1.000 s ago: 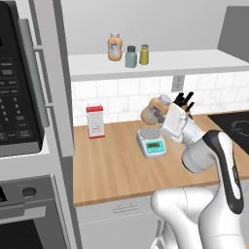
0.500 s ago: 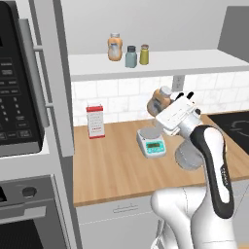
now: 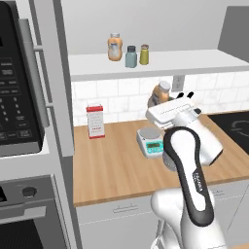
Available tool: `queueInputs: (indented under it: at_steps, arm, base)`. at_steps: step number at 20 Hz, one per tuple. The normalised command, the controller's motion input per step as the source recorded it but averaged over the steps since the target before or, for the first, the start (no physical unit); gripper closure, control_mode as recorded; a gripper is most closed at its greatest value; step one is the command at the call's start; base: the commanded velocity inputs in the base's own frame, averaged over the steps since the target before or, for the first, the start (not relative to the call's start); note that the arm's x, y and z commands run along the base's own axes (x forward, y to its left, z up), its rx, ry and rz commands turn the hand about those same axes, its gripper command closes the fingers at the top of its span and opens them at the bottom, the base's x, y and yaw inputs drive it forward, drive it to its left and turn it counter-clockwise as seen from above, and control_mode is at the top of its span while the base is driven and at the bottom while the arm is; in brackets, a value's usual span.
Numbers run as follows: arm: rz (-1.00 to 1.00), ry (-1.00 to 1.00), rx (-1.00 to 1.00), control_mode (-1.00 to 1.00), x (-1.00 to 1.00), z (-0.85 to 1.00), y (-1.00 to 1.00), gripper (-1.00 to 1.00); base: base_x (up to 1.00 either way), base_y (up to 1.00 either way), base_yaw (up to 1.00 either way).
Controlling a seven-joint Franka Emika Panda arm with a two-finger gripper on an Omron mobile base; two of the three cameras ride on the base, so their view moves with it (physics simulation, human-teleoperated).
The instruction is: Put the shaker and condiment bottle from the counter next to their counterparts in the cabinet.
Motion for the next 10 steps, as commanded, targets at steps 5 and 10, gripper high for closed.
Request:
queueInputs:
  at_steps: [5, 10]
  arm:
    - [-0.08, 0.20, 0.00, -1.00, -0.04, 0.44, 0.00, 1.00]
    - [-0.15, 0.42, -0.02, -1.00, -0.05, 0.53, 0.00, 1.00]
  base:
    - [0.00, 0.00, 0.00]
    - [0.00, 0.00, 0.00]
